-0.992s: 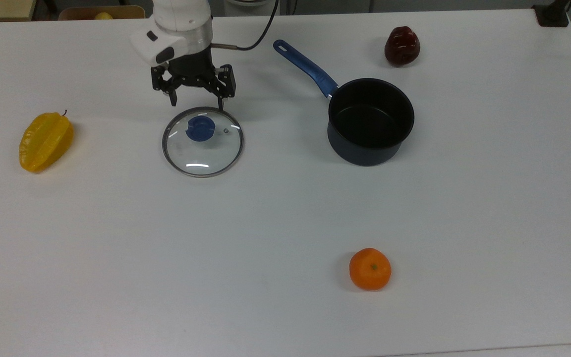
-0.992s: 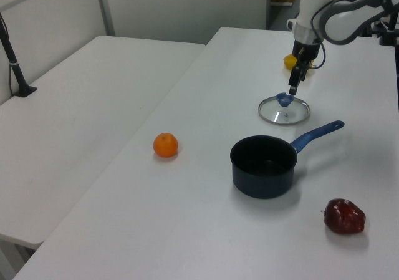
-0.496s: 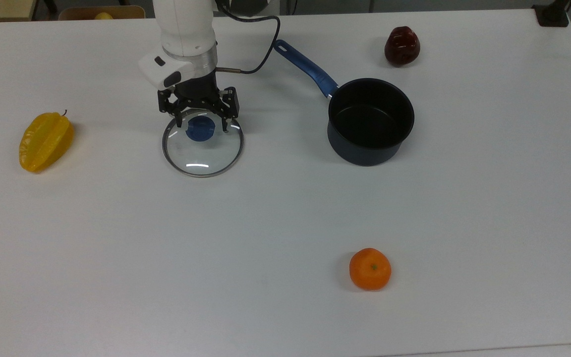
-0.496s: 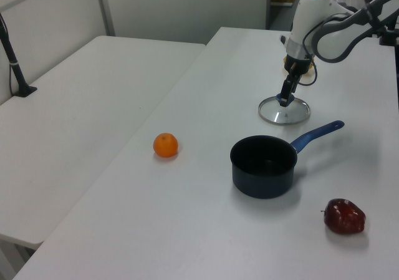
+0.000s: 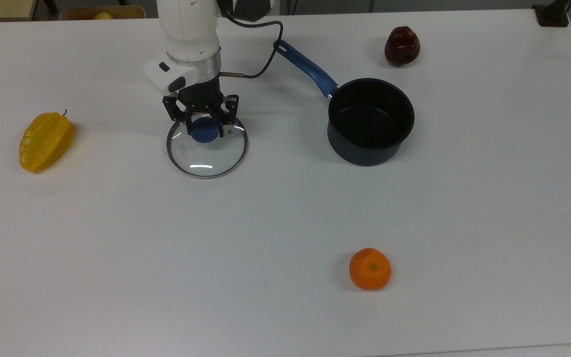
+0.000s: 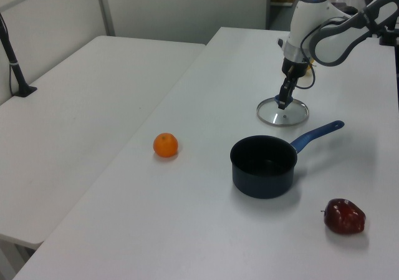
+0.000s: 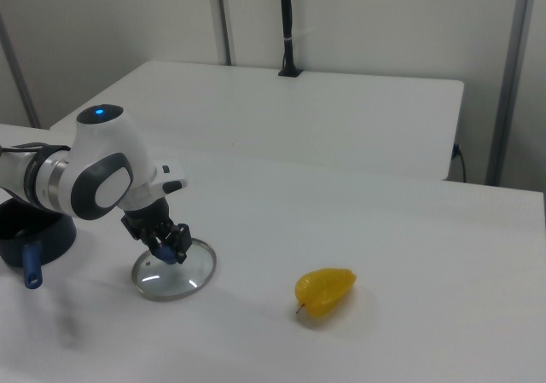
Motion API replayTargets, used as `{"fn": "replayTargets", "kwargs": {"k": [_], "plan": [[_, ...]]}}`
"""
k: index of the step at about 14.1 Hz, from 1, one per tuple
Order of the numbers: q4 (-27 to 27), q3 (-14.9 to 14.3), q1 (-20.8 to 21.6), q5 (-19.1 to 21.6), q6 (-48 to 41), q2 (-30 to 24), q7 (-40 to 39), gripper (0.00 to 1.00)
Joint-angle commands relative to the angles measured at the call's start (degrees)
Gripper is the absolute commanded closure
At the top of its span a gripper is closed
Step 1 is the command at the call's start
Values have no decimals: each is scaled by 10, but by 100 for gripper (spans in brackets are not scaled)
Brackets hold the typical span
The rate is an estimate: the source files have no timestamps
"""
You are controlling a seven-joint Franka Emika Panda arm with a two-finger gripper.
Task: Close lid
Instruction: 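Lift the glass lid and carry it over the black saucepan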
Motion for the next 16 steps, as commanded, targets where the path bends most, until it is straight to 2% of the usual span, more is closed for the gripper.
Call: {"fn": "replayTargets", "kwargs": {"k": [1,2,3,6,9,12,14,16], "plan": [[9,-4,4,7,9,1,-7,52],[9,-3,3,7,4,-5,-6,62],[9,-4,4,7,1,-8,-5,66],[12,-4,13,7,-7,-19,7,66],[79,-3,28,7,-105,-24,21,66],[140,-3,64,2,-168,-24,52,66],[181,-3,100,0,-210,-24,66,66],[201,-3,144,0,-226,-23,80,66]]}}
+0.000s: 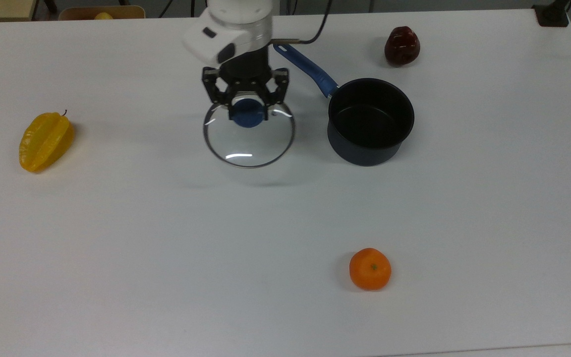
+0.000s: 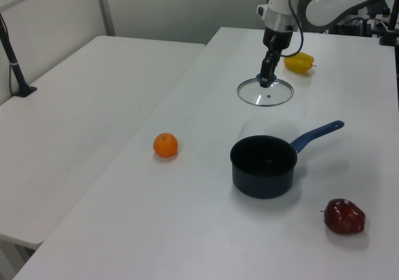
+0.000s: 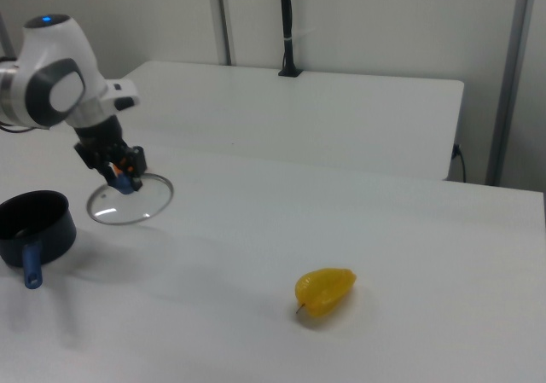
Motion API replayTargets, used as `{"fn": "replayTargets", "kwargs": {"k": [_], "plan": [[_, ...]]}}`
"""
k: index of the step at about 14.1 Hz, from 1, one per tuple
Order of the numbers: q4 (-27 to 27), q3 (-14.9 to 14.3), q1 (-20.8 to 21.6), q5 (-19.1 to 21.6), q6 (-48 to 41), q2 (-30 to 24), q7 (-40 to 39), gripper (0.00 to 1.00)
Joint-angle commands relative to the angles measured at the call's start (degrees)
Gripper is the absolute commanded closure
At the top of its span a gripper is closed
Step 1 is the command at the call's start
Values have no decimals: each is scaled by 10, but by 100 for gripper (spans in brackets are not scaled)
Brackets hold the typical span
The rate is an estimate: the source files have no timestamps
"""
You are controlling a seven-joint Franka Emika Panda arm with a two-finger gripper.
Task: Close lid
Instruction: 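Lift the glass lid and carry it over the black saucepan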
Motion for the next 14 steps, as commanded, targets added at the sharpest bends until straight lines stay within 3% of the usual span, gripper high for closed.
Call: {"fn": "replayTargets", "kwargs": {"k": [1,7,10,14], "plan": [[32,-5,70,-1,-33,-2,39,66],[38,-5,180,-3,-29,12,86,64],[37,-5,209,-7,-27,21,86,64],[35,-5,232,-51,-22,40,121,64]]}}
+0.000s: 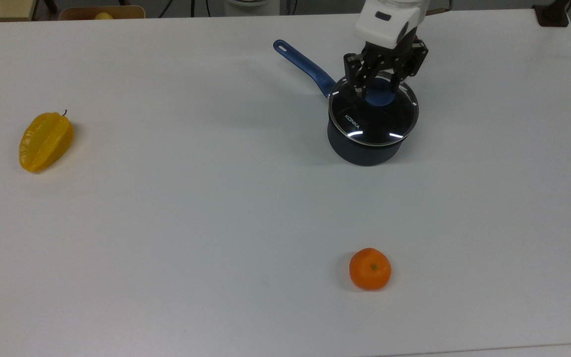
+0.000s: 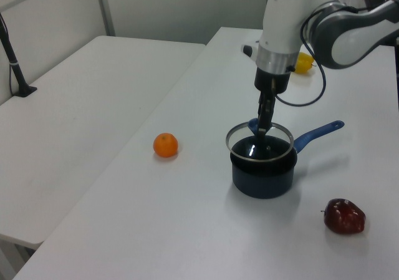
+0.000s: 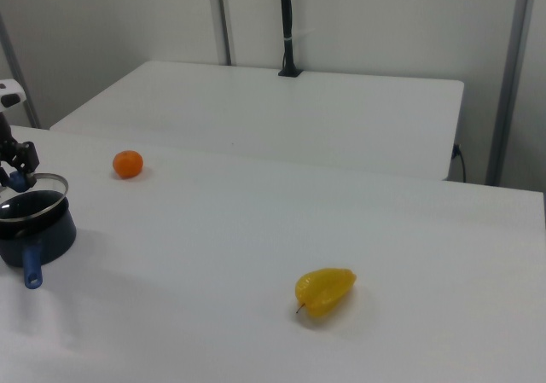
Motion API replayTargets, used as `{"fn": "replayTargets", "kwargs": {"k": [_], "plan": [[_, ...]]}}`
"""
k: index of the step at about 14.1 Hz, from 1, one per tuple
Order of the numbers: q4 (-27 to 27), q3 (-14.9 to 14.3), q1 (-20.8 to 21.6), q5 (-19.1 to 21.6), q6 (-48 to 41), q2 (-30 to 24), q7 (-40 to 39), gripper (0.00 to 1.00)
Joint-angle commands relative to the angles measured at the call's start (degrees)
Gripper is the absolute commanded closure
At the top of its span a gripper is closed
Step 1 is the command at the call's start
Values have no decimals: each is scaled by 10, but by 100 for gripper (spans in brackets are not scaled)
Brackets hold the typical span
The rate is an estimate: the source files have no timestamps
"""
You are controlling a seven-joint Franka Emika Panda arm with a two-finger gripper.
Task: Close lid
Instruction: 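Lower the lid onto the saucepan rim and open the gripper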
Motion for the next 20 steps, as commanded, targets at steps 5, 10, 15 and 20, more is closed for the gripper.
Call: {"fn": "replayTargets", "kwargs": {"k": [5,10,15,20], "plan": [[-1,-6,20,-38,26,17,46,64],[-14,-6,20,-33,19,9,47,64],[-26,1,20,-32,19,2,59,64],[-44,5,20,-32,13,0,74,64]]}}
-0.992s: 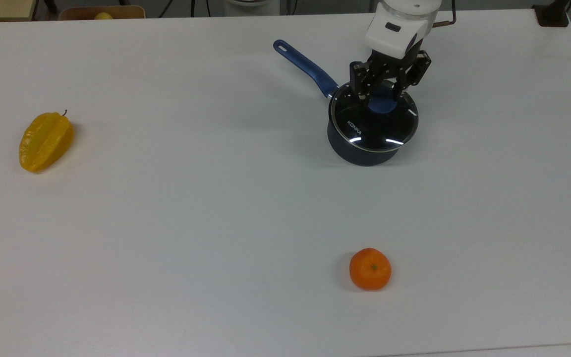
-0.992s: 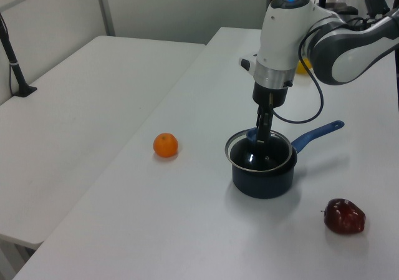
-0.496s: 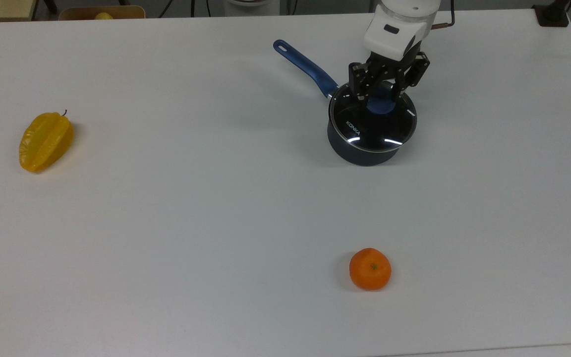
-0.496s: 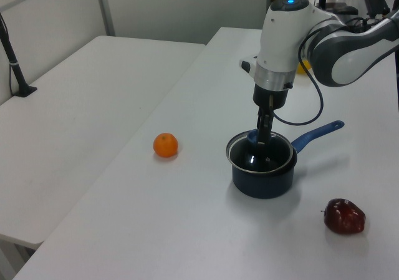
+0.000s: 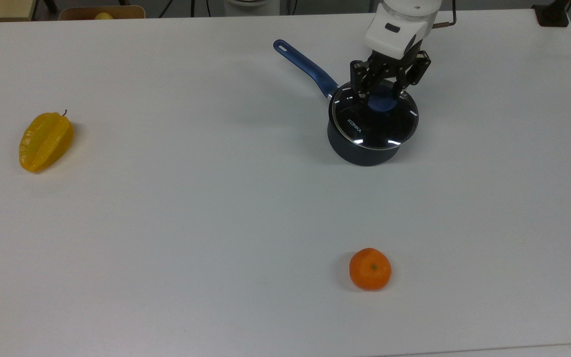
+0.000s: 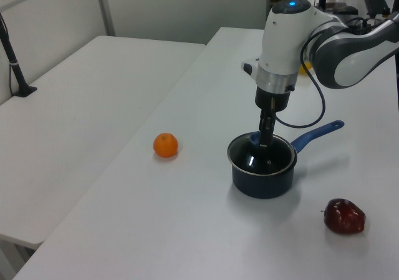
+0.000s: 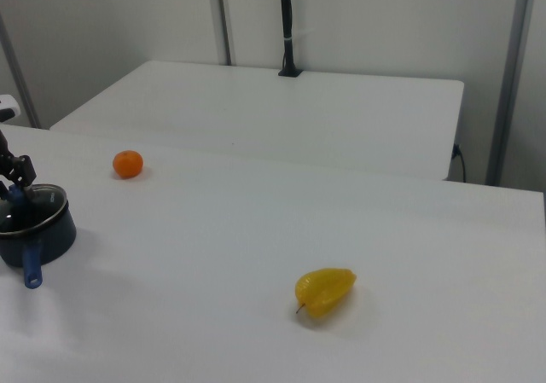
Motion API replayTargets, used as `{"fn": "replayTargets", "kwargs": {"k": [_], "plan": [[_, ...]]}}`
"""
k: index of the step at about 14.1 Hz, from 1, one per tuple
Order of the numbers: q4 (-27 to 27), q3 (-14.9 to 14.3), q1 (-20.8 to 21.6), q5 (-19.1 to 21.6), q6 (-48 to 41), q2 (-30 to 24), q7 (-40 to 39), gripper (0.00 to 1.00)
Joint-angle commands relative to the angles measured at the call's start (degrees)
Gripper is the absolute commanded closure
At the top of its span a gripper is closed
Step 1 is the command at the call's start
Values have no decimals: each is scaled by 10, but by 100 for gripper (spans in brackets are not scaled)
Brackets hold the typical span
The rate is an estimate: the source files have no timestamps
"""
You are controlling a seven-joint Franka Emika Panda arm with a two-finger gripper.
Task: Close lid
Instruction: 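Lower the lid onto the saucepan rim and open the gripper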
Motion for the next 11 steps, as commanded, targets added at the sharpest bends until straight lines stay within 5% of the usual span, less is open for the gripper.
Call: {"fn": "replayTargets", "kwargs": {"k": [1,5,8,9,10,11], "plan": [[-32,0,5,-2,-3,-21,21,64],[-43,0,5,-1,-11,-29,23,63],[-43,0,4,-1,-6,-25,22,52],[-42,0,2,-2,-6,-24,23,18],[-41,0,1,-1,-6,-24,23,0],[-39,0,1,-2,-6,-24,23,0]]}}
